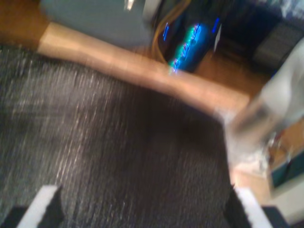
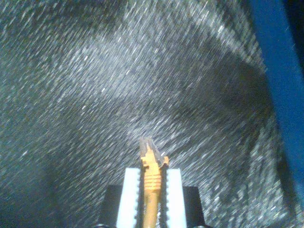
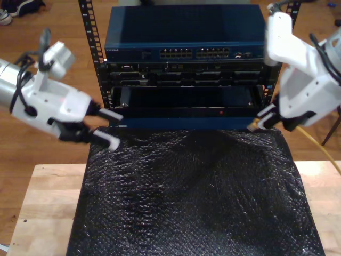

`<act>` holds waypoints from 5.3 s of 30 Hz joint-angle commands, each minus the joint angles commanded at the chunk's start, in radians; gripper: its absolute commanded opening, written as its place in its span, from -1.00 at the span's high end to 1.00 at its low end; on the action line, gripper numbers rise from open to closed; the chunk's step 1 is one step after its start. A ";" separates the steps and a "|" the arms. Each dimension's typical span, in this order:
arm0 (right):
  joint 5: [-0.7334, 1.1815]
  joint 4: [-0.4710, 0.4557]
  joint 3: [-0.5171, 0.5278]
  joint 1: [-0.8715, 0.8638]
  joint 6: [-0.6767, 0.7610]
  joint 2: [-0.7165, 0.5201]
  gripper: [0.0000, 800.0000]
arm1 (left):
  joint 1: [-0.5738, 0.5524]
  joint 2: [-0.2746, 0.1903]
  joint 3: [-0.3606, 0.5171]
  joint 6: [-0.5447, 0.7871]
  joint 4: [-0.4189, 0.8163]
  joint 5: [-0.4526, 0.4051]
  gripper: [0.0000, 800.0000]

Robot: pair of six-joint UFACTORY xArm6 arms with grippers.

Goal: Grab the cable and plug it in

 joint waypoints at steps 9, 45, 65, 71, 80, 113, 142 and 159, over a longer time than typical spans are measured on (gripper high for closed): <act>0.025 -0.086 0.028 -0.012 0.049 0.003 1.00 | 0.003 -0.103 0.048 0.149 0.290 -0.006 -0.99; 0.017 -0.092 0.112 -0.017 0.087 0.026 1.00 | 0.776 -0.216 0.520 1.192 0.712 -0.114 -1.00; 0.017 -0.094 0.140 -0.017 0.083 0.020 1.00 | 0.918 -0.226 0.707 1.261 0.793 -0.285 -1.00; 0.015 -0.092 0.138 -0.017 0.084 0.020 1.00 | 0.948 -0.227 0.736 1.301 0.793 -0.331 -1.00; 0.014 -0.089 0.127 -0.014 0.084 0.025 1.00 | 1.005 -0.226 0.836 1.356 0.789 -0.516 -1.00; -0.404 -0.196 0.127 0.187 0.083 0.091 1.00 | 1.007 -0.215 0.867 1.356 0.784 -0.582 -1.00; -0.890 -0.278 0.434 0.186 0.083 0.081 1.00 | 1.007 -0.215 0.867 1.356 0.784 -0.582 -1.00; -1.039 -0.374 0.411 0.180 0.083 0.203 1.00 | 1.007 -0.215 0.867 1.356 0.784 -0.582 -1.00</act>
